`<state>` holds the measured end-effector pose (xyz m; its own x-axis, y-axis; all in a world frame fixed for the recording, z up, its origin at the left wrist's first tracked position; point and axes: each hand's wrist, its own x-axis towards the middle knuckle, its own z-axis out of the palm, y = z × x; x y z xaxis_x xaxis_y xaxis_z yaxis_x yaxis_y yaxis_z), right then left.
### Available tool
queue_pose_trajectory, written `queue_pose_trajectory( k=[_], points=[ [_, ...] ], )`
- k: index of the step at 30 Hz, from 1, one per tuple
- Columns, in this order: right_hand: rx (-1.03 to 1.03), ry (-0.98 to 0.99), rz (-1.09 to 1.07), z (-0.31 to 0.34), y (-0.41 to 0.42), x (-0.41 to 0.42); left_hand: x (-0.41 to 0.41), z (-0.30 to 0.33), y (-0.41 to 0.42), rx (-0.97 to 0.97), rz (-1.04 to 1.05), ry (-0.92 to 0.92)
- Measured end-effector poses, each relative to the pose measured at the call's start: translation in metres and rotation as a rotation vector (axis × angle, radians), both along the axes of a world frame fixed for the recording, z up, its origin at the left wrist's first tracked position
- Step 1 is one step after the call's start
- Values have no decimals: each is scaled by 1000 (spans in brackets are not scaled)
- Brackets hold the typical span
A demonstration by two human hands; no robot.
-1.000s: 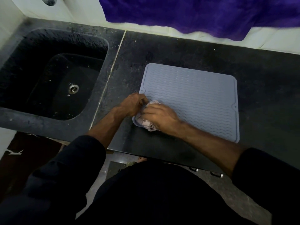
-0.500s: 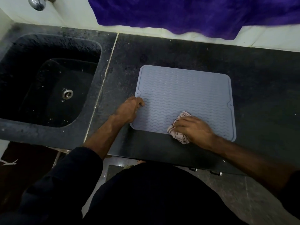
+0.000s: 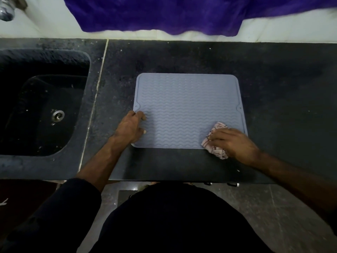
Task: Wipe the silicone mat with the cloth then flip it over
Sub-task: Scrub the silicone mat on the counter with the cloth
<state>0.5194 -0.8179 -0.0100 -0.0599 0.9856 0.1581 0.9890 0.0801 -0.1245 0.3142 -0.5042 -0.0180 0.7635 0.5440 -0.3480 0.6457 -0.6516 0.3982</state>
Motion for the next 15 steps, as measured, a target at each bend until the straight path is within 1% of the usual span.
queue_pose_trajectory(
  k=[3,4,6,8,11,13,15],
  points=[
    [-87,14,-73,1,-11,5,2,2,-1,9,11,26],
    [-104,54,-106,-2,-10,5,5,4,-3,20,12,40],
    [-83,228,-182,-5,-10,9,13,9,-7,59,19,93],
    [2,450,-312,-3,-11,12,24,12,-14,116,20,102],
    [232,741,-526,15,-12,19,54,16,-29,137,-80,-3],
    [331,821,-633,31,-8,29,83,19,-39,93,-185,-27],
    [353,803,-702,39,-3,47,119,23,-47,46,-281,-34]
  ],
)
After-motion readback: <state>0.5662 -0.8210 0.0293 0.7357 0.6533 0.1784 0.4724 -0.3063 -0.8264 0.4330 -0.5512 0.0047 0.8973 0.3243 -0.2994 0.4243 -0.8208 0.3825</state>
